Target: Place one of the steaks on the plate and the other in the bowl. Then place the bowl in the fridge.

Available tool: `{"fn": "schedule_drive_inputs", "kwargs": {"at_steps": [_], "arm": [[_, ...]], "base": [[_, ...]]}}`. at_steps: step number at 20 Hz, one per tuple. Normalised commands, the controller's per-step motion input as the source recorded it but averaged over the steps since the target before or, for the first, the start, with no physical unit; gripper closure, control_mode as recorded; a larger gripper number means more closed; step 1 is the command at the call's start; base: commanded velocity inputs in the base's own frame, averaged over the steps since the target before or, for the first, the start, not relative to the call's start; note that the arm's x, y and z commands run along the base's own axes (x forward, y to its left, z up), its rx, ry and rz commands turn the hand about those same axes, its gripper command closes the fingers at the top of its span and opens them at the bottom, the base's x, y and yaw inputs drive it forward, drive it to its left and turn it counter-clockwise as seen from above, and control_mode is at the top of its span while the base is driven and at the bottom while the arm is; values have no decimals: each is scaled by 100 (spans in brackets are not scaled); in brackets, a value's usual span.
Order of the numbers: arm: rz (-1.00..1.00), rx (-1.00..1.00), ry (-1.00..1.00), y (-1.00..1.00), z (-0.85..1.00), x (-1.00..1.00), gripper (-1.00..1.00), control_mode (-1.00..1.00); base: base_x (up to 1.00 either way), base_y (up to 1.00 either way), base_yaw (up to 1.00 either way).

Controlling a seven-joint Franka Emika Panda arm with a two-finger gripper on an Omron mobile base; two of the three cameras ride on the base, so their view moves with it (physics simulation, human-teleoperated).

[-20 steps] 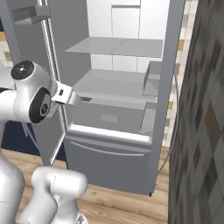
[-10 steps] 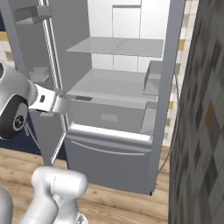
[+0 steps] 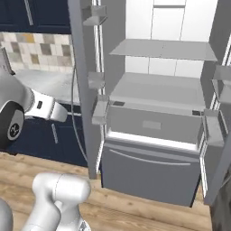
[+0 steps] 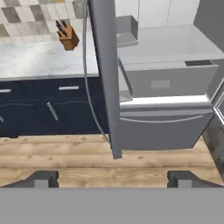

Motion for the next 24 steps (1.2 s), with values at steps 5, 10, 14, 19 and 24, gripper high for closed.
{"fn": "schedule_drive_inputs", "kwargs": {"at_steps": [5,10,14,19,24], "arm": [[0,0,0,0,0,0,-100,100],[0,0,0,0,0,0,-100,100],[0,0,0,0,0,0,-100,100],[0,0,0,0,0,0,-100,100],[0,0,0,0,0,0,-100,100]], "base": [[-100,100,-1],[-100,31,0],[-100,-87,32],[-27,-13,94],[-6,11,97]]}}
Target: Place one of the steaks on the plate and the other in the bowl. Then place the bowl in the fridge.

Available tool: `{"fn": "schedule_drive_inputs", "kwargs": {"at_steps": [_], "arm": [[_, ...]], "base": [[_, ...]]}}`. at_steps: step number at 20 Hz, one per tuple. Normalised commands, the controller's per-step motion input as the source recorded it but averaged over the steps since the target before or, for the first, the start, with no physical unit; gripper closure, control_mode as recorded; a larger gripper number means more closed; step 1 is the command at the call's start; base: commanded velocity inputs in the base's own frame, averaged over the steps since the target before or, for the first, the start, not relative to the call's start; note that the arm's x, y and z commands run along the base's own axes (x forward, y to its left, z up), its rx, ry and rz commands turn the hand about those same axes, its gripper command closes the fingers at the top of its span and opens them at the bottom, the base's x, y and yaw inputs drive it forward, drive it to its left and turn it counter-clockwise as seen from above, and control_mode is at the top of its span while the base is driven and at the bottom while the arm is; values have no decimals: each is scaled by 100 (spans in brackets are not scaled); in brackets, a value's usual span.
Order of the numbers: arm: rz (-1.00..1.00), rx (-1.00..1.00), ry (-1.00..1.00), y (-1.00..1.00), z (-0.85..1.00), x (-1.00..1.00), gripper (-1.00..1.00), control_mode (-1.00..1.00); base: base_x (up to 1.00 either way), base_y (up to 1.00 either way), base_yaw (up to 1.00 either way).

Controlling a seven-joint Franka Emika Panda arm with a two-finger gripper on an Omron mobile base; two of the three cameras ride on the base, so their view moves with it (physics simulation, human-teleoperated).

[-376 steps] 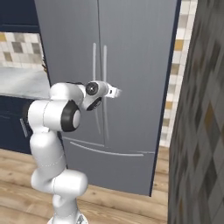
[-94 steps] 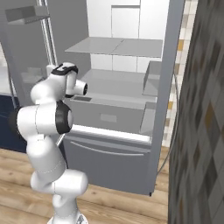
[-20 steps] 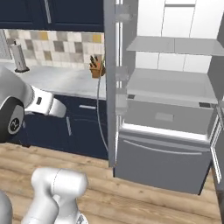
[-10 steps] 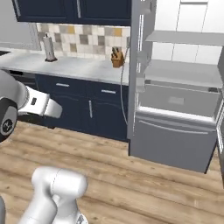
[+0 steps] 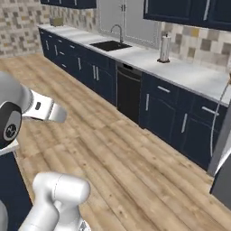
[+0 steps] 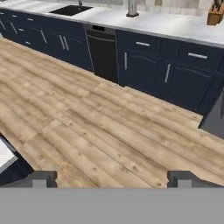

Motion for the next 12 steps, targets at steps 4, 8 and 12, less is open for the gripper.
{"fn": "schedule_drive_inputs", "kwargs": {"at_steps": [4,8,12], "arm": [[0,0,0,0,0,0,-100,100],[0,0,0,0,0,0,-100,100],[0,0,0,0,0,0,-100,100]], "base": [[-58,98,52],[-2,100,0],[-21,100,0]]}}
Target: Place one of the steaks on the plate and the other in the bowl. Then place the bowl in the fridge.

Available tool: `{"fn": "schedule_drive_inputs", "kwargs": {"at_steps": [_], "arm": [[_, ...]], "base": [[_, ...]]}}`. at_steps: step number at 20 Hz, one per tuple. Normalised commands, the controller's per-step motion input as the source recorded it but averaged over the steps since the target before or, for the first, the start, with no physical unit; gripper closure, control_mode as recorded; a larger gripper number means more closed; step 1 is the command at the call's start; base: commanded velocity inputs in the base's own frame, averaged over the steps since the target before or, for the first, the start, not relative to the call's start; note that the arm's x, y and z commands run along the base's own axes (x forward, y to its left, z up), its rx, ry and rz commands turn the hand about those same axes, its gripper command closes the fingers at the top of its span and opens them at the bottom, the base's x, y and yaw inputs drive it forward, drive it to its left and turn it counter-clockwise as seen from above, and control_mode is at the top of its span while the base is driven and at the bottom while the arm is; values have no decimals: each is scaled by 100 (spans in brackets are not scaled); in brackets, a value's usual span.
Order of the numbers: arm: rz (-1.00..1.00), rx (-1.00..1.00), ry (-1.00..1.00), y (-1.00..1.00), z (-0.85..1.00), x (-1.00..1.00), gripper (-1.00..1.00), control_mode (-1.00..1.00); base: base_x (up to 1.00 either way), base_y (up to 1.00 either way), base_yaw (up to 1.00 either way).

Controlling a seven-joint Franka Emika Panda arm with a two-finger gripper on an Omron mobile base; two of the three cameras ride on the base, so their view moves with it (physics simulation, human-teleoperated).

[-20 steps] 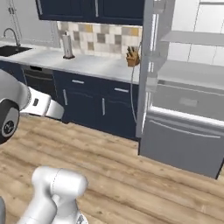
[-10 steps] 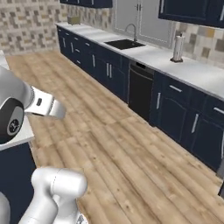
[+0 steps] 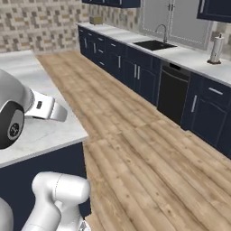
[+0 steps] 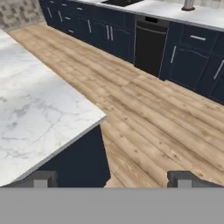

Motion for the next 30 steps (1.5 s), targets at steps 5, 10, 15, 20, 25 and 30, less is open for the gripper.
{"fn": "schedule_drive_inputs", "kwargs": {"at_steps": [5,10,15,20,25,30], "arm": [[0,0,0,0,0,0,-100,100],[0,0,0,0,0,0,-100,100],[0,0,0,0,0,0,-100,100],[0,0,0,0,0,0,-100,100],[0,0,0,0,0,0,-100,100],[0,0,0,0,0,0,-100,100]], "base": [[-100,100,4],[-100,100,0],[-100,100,-1],[-100,100,-1],[-61,100,7],[38,100,0]]}}
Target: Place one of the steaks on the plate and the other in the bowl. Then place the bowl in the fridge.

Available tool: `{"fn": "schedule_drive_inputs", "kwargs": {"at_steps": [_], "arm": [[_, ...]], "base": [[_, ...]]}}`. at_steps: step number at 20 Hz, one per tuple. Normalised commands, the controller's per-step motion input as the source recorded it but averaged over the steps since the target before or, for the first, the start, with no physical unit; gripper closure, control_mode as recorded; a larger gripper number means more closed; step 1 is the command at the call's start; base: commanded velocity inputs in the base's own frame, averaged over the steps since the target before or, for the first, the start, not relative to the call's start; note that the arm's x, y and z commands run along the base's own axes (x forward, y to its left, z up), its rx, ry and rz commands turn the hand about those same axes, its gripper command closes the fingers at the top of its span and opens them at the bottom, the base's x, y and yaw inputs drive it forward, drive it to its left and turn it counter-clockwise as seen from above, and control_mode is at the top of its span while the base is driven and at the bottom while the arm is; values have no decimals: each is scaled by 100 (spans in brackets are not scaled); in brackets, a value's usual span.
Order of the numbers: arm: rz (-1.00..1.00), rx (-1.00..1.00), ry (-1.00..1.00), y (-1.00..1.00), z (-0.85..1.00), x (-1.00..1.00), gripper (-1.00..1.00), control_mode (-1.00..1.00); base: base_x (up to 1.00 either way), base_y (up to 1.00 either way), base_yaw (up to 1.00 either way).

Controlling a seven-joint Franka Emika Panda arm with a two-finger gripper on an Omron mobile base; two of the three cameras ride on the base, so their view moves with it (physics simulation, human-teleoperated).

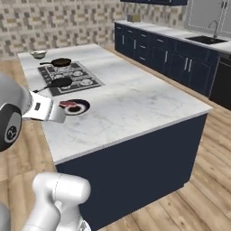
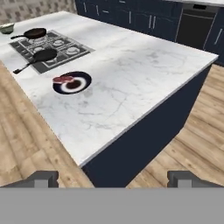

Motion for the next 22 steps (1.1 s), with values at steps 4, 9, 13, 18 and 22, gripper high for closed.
{"fn": "schedule_drive_inputs", "kwargs": {"at_steps": [4,9,13,18,22], "arm": [[0,0,0,0,0,0,-100,100],[0,0,0,0,0,0,-100,100],[0,0,0,0,0,0,-100,100],[0,0,0,0,0,0,-100,100],[0,0,0,0,0,0,-100,100]], "base": [[99,100,0],[100,100,0],[-3,100,-28],[-59,82,-73],[-71,100,-16]]}}
